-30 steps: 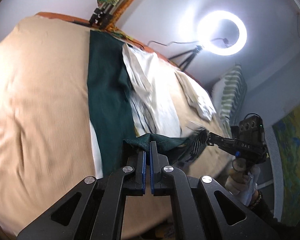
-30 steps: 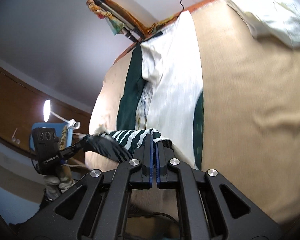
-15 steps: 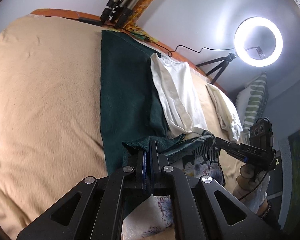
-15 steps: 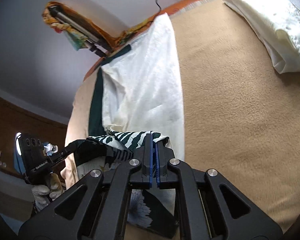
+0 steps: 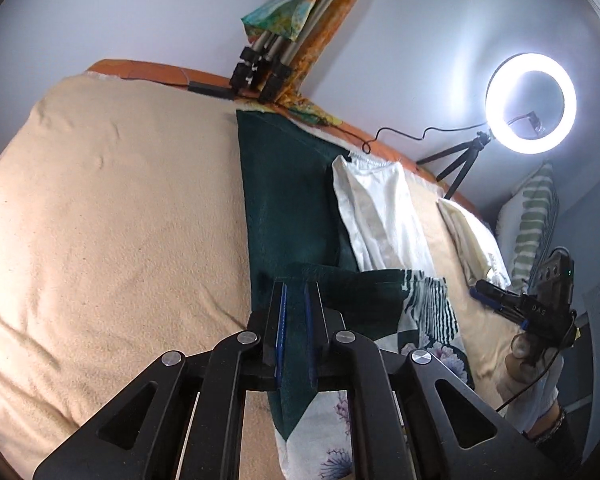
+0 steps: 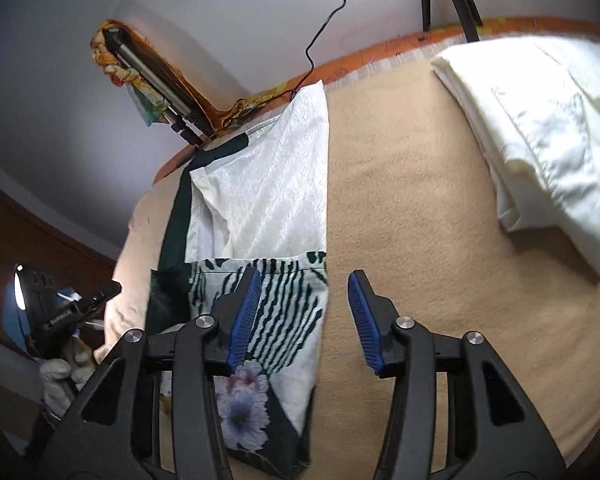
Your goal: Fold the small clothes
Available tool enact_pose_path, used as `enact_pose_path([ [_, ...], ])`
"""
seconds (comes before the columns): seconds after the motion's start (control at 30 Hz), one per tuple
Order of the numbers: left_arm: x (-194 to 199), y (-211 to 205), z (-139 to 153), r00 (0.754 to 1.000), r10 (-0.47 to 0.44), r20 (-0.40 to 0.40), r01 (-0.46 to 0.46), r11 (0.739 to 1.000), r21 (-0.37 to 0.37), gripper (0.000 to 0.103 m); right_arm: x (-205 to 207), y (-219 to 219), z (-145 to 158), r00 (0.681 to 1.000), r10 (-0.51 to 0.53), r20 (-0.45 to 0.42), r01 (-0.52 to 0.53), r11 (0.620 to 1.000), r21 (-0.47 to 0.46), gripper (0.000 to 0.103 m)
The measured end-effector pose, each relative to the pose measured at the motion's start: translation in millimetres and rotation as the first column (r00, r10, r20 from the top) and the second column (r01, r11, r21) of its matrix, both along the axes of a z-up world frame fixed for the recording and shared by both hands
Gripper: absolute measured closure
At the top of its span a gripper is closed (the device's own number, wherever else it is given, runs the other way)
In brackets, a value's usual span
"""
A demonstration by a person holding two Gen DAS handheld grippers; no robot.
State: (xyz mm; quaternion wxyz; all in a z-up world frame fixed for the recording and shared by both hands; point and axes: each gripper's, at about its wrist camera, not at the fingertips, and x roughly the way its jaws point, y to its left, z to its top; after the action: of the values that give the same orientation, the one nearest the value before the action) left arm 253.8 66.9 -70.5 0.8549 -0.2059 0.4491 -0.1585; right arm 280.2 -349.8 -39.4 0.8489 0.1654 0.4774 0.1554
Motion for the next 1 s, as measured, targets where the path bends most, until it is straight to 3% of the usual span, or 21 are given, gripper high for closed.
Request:
enact_pose_path([
  [0.17, 12, -8, -13, 0.998, -0.045, -0.037, 0.043, 0.998, -0.041, 0.095, 3, 13, -9, 0.996, 0.089, -0.004, -0.089, 0.991, -0.101, 0.055],
  [0.3, 15, -23, -23, 0.994, -0.094, -0.053, 0.094, 0.996, -0.007, 0.078, 1, 30, -17, 0.988, 0.152, -0.008, -0.151, 0.975, -0.162, 0.055],
  [0.47, 19, -32, -32, 0.993, -0.1, -0.064, 0.102, 0.994, 0.035, 0.078, 6, 40, -28, 0.988, 0.153, -0.031, -0.156, 0.967, -0.204, 0.057],
  [0.53, 20, -33, -34, 0.994, -0.093, -0.052, 0.095, 0.994, 0.047, 0.083, 8, 40, -30, 0.988, 0.149, -0.034, -0.153, 0.968, -0.197, 0.071],
  [0.6, 20, -34, -36, 0.994, -0.101, -0.048, 0.103, 0.993, 0.05, 0.103, 8, 42, -30, 0.988, 0.15, -0.03, -0.153, 0.967, -0.203, 0.093],
  [0.83, 9, -22, -27, 0.998, -0.058, 0.004, 0.057, 0.994, 0.098, 0.103, 6, 56, -15, 0.981, 0.181, 0.067, -0.161, 0.96, -0.228, 0.098],
  [1.0, 5, -12, -14, 0.997, -0.025, 0.075, 0.016, 0.993, 0.12, 0.101, 9, 62, -18, 0.979, 0.19, 0.07, -0.165, 0.95, -0.267, 0.098],
])
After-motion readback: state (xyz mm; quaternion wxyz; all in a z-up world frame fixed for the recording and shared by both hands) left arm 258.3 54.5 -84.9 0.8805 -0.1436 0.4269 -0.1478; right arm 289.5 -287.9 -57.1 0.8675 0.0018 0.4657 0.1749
